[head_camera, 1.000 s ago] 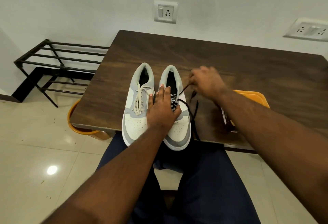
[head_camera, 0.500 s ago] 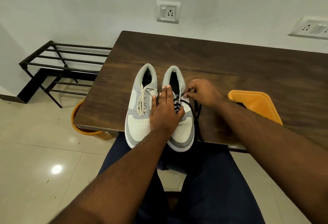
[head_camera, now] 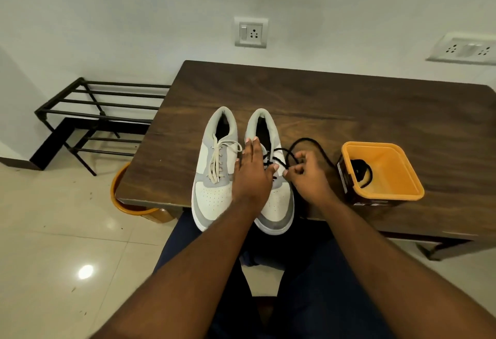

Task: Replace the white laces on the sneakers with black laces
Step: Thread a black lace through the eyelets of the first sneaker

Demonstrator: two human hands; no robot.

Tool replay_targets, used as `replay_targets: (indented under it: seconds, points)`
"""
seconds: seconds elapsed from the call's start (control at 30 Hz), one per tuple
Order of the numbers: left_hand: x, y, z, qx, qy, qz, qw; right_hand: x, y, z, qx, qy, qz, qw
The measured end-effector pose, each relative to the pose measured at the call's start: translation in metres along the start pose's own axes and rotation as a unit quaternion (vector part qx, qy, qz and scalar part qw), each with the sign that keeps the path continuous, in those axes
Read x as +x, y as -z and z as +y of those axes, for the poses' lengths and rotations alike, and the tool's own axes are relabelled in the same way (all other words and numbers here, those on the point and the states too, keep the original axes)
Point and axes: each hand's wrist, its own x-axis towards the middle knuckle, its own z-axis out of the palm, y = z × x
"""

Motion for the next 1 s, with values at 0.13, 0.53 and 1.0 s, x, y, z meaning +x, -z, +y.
replay_targets:
  seconds: [0.13,0.53,1.0]
  points:
    - [-0.022,0.009,0.01,-0.158,0.055,0.078,0.983,-0.02,0.008,-0.009,0.025,-0.035,-0.057,0.997]
    - [-0.085,0.055,0.029,-0.524,0.224,-0.122,0.812,-0.037,0.02,-0.05,0.339,-0.015,-0.017,0.94]
    - [-0.063,0.086,0.013,-0.417,0.205,-0.074,0.882,-0.024,0.035,-0.02,0.118,0.148,0.065,0.98]
